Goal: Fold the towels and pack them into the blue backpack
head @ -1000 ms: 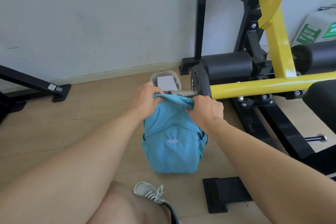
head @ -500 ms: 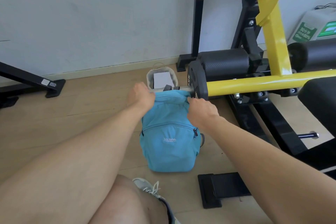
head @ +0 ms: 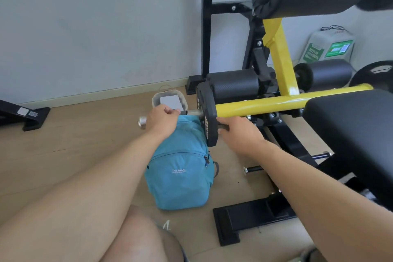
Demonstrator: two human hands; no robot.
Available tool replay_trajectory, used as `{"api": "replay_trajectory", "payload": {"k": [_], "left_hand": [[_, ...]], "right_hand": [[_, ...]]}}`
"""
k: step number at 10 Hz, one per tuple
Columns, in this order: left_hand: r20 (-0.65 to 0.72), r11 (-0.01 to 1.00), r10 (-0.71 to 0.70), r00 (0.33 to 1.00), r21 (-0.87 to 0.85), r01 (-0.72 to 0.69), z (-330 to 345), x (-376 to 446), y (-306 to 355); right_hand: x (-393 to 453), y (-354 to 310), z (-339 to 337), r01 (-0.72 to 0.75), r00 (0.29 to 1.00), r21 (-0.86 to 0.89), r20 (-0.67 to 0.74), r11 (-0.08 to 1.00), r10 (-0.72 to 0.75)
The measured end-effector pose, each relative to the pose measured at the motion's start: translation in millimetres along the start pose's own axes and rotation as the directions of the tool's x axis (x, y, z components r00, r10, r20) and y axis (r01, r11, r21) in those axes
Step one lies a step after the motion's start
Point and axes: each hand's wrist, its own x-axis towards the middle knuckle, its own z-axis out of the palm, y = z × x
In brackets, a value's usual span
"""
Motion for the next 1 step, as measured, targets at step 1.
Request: {"api": "replay_trajectory", "payload": {"k": [1], "left_hand": [[-0.044,0.992,0.012,0.999,-0.126,-0.017,1.2,-6.3,12.2]], "right_hand": [[-8.6,17.6,-27.2,-0.086,0.984,0.241,-0.135,0.967,0.121]]}}
